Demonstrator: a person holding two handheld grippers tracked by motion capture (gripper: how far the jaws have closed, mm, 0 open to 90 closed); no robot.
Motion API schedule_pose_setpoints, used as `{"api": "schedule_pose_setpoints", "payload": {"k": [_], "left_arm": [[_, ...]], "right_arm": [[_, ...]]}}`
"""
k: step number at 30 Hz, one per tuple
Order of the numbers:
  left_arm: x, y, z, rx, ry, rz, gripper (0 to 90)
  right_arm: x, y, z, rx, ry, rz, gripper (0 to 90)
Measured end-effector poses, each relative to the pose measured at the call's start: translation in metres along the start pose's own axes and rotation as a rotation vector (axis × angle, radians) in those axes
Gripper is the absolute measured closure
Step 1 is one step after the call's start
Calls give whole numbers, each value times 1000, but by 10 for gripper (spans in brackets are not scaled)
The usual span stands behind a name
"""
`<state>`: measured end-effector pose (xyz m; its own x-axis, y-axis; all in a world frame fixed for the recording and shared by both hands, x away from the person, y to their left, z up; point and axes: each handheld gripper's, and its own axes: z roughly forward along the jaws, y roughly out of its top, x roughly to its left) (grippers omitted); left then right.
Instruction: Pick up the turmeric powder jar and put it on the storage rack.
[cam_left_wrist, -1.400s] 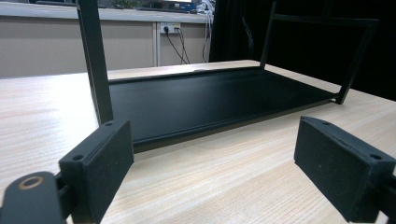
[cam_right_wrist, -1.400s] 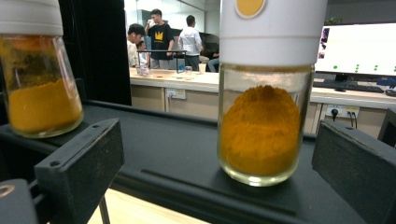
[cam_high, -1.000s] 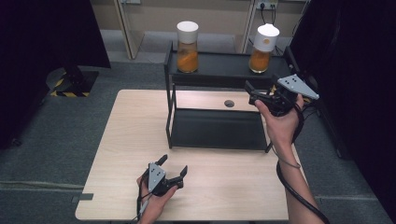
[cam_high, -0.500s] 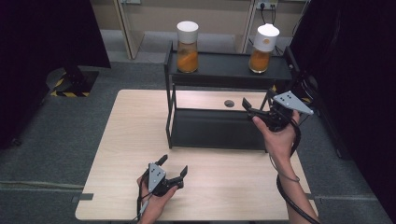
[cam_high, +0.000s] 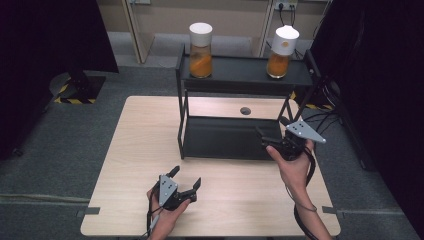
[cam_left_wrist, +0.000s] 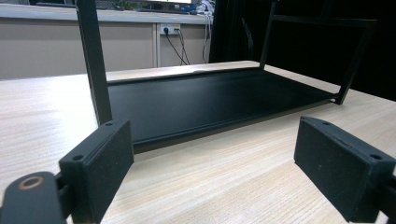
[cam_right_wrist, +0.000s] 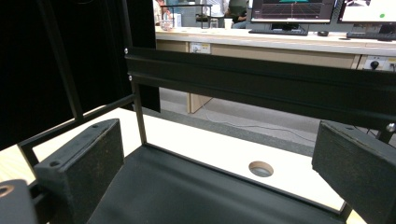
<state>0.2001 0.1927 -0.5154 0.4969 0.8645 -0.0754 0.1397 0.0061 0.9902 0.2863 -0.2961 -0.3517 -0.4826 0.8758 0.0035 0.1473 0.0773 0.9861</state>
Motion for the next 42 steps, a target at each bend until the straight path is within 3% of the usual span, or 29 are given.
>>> {"api": "schedule_pose_setpoints", "payload": {"k": [12,22,42], "left_arm": [[0,0,0,-2,0,1,115],[0,0,0,-1,0,4,115],[0,0,0,-1,-2,2,115]], "right_arm": [[4,-29,-11,21,12,14,28],[3,-72,-18,89,31,67,29],[8,-132,-32,158,9,87,34]]}}
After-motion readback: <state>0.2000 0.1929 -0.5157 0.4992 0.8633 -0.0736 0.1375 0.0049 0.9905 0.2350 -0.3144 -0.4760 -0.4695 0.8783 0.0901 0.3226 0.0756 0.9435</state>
